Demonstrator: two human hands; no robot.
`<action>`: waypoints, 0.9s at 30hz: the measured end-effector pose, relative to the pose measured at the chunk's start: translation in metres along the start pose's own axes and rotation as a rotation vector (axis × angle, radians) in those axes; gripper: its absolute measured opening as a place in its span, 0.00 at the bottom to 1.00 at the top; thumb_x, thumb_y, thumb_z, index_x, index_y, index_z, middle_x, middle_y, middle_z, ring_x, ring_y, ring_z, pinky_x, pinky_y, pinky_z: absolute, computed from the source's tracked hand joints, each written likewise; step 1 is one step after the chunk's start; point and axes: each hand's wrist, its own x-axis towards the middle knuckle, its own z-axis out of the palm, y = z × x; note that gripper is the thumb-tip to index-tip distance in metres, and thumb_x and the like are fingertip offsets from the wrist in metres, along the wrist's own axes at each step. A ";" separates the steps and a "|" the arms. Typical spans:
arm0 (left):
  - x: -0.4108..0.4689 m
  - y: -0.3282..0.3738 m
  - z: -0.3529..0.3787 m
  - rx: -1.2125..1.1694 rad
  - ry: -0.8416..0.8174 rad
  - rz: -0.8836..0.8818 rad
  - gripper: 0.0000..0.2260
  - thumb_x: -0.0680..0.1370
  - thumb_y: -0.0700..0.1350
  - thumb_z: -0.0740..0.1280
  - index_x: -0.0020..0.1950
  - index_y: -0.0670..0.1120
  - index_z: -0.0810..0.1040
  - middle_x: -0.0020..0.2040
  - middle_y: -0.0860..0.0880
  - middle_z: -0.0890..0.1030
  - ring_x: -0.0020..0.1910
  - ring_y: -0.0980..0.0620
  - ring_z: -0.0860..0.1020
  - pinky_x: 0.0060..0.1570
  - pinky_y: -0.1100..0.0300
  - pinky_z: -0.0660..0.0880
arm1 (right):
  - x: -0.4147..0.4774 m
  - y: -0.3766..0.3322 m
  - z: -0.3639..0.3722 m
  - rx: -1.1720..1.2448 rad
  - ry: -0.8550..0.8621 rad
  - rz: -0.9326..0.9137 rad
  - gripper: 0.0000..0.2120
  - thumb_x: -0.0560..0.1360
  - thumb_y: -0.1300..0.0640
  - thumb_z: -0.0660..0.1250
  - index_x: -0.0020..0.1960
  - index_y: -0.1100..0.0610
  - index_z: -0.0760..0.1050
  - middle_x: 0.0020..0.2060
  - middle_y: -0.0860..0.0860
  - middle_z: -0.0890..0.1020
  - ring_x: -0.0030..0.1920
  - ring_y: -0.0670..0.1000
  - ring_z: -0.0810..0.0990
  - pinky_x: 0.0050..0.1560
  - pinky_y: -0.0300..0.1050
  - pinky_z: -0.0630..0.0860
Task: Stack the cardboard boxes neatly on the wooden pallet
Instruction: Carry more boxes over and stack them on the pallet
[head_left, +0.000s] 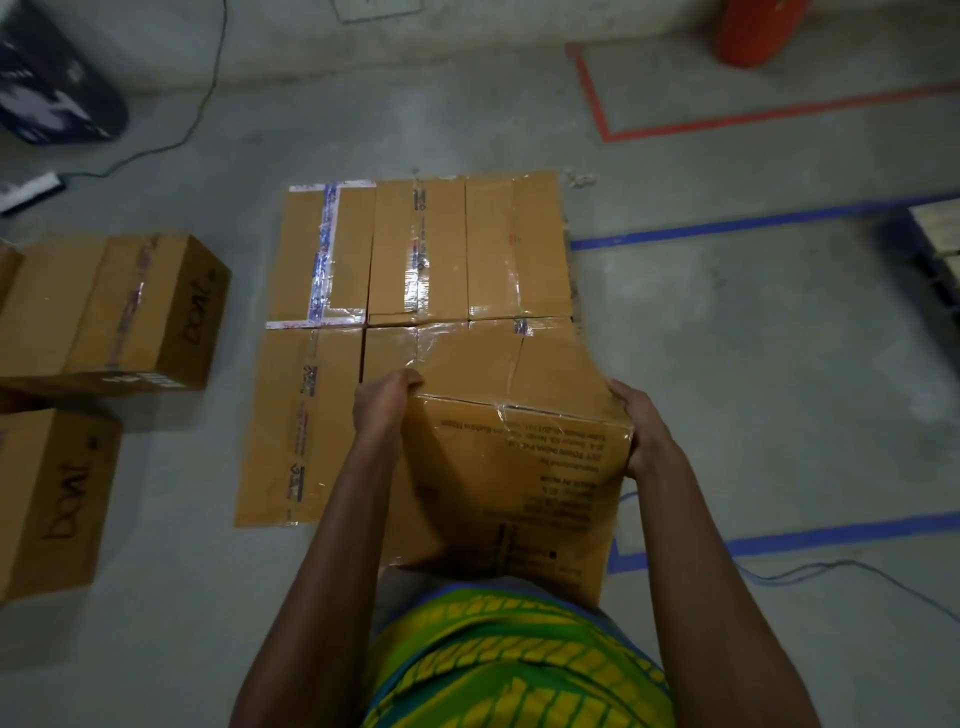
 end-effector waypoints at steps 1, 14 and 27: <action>0.004 0.006 0.001 -0.001 -0.013 -0.005 0.12 0.69 0.48 0.74 0.50 0.45 0.83 0.50 0.44 0.83 0.49 0.46 0.79 0.45 0.50 0.74 | 0.000 -0.006 0.003 0.026 -0.017 0.010 0.22 0.80 0.43 0.64 0.68 0.55 0.78 0.48 0.56 0.87 0.44 0.57 0.87 0.45 0.51 0.82; 0.061 0.149 0.019 -0.164 -0.109 0.127 0.13 0.63 0.52 0.75 0.44 0.48 0.86 0.45 0.48 0.84 0.48 0.45 0.81 0.48 0.47 0.78 | 0.022 -0.128 0.074 0.122 -0.157 -0.051 0.21 0.78 0.44 0.66 0.62 0.58 0.80 0.44 0.57 0.85 0.40 0.57 0.85 0.44 0.49 0.81; 0.271 0.227 0.174 -0.274 -0.248 0.237 0.25 0.71 0.26 0.65 0.62 0.48 0.82 0.52 0.54 0.86 0.50 0.55 0.82 0.44 0.63 0.77 | 0.260 -0.334 0.149 -0.335 -0.095 -0.396 0.37 0.75 0.54 0.74 0.74 0.50 0.52 0.66 0.51 0.71 0.60 0.52 0.76 0.60 0.56 0.77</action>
